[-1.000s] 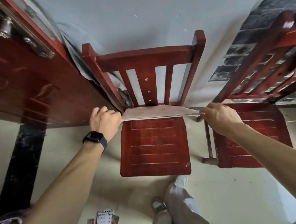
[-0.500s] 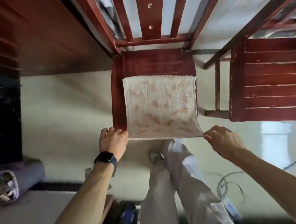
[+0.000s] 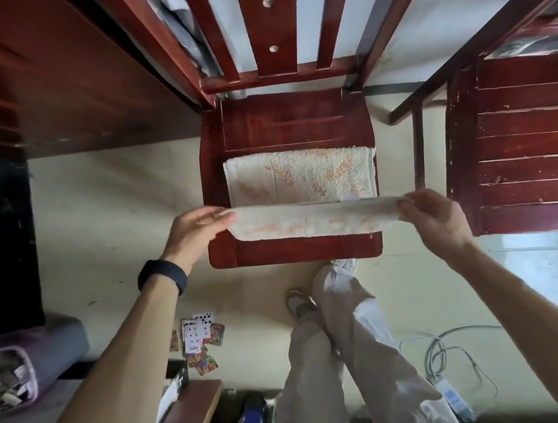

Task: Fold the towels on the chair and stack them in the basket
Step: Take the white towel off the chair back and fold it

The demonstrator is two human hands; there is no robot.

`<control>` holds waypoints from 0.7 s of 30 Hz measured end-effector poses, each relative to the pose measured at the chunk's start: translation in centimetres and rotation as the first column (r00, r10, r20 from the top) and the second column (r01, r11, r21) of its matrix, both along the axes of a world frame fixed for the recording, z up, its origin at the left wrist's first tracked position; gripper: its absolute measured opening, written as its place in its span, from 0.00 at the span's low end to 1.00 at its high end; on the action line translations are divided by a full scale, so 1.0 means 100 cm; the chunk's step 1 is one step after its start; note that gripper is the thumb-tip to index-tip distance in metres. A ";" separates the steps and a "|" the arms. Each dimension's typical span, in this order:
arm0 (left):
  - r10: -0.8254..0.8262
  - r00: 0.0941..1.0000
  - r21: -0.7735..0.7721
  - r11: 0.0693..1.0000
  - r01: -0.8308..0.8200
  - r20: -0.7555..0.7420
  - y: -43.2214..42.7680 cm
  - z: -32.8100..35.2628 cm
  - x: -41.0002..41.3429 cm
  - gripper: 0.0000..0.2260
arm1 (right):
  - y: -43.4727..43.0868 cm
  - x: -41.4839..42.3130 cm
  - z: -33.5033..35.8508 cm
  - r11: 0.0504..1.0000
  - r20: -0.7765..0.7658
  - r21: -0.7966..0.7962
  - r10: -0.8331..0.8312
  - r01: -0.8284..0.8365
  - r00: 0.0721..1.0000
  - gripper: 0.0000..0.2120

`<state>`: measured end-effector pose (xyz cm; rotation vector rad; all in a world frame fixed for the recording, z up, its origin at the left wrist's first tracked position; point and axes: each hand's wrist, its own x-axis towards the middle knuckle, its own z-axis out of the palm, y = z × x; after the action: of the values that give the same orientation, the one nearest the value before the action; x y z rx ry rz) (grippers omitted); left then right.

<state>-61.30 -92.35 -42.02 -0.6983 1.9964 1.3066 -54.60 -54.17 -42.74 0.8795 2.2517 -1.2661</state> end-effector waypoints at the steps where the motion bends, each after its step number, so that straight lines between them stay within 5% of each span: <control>1: 0.066 0.998 0.027 0.997 -0.066 -0.003 0.001 -0.007 -0.011 0.07 | 0.000 -0.011 -0.009 0.999 -0.022 -0.038 -0.037 0.036 0.999 0.08; 7: 0.203 0.978 0.030 0.979 -0.202 -0.052 0.015 -0.051 -0.050 0.09 | -0.004 -0.060 -0.057 0.997 -0.011 -0.038 -0.072 0.072 0.997 0.07; 21: 0.077 0.973 -0.172 0.978 -0.116 -0.218 0.014 -0.129 -0.084 0.04 | -0.015 -0.101 -0.107 0.986 -0.036 0.166 -0.022 0.027 0.999 0.13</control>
<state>-69.68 -90.94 -54.89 -0.7792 2.3022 1.3091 -64.75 -55.64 -53.45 0.9538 2.4077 -1.1235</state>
